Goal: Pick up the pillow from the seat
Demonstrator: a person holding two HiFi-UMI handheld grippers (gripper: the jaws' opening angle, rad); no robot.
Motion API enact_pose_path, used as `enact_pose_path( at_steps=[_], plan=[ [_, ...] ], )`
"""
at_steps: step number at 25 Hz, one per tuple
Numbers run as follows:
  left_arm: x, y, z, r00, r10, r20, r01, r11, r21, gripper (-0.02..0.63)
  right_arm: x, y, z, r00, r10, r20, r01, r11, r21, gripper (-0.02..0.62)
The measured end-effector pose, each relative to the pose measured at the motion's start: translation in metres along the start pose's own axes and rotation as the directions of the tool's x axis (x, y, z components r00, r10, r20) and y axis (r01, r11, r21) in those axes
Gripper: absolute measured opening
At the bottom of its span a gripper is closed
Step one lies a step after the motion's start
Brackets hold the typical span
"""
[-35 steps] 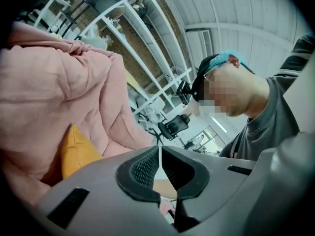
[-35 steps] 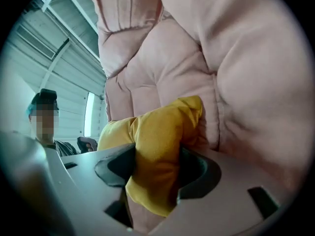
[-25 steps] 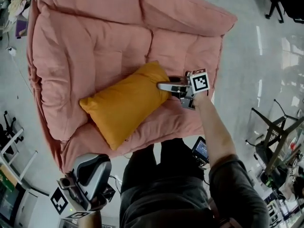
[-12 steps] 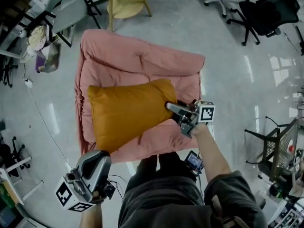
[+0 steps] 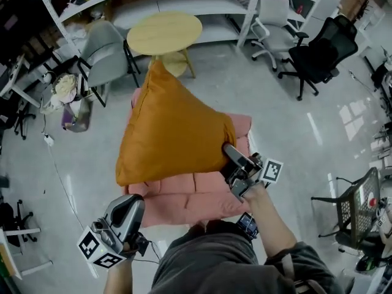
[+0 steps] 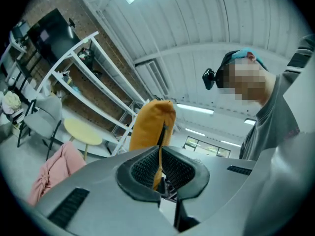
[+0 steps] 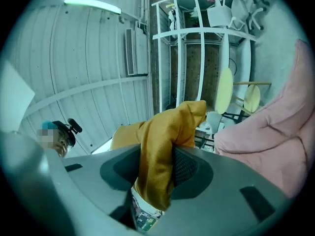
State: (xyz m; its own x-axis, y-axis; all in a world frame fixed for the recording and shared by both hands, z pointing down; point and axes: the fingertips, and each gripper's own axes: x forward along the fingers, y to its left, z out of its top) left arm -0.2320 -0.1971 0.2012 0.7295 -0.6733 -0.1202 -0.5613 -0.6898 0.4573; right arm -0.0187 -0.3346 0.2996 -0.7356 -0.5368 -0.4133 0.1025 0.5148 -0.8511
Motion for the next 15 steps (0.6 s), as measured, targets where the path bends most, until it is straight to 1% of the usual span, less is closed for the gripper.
enact_pose_path(
  at_steps=[3,6,8,11,15],
  plan=[
    [-0.01,-0.014,0.001,1.0,0.005,0.005,-0.005,1.0,-0.004,0.011,0.005,0.049,0.002,0.999,0.034,0.04,-0.035,0.999,0.003,0.161],
    [-0.02,-0.02,0.0,1.0,0.005,0.018,-0.005,1.0,-0.004,0.011,0.018,0.09,0.004,0.997,0.061,0.048,-0.059,0.998,-0.031,0.161],
    [-0.024,-0.025,-0.002,1.0,0.004,0.029,-0.004,1.0,-0.003,0.011,0.02,0.112,0.003,0.995,0.078,0.061,-0.076,0.996,-0.036,0.161],
    [-0.03,-0.028,-0.004,0.999,0.002,0.044,-0.001,1.0,-0.001,0.011,0.017,0.135,-0.004,0.991,0.103,0.09,-0.101,0.995,-0.017,0.161],
    [-0.035,-0.025,0.0,0.999,0.003,0.054,-0.003,1.0,0.004,0.011,0.019,0.144,-0.016,0.987,0.123,0.103,-0.122,0.992,-0.01,0.161]
  ],
)
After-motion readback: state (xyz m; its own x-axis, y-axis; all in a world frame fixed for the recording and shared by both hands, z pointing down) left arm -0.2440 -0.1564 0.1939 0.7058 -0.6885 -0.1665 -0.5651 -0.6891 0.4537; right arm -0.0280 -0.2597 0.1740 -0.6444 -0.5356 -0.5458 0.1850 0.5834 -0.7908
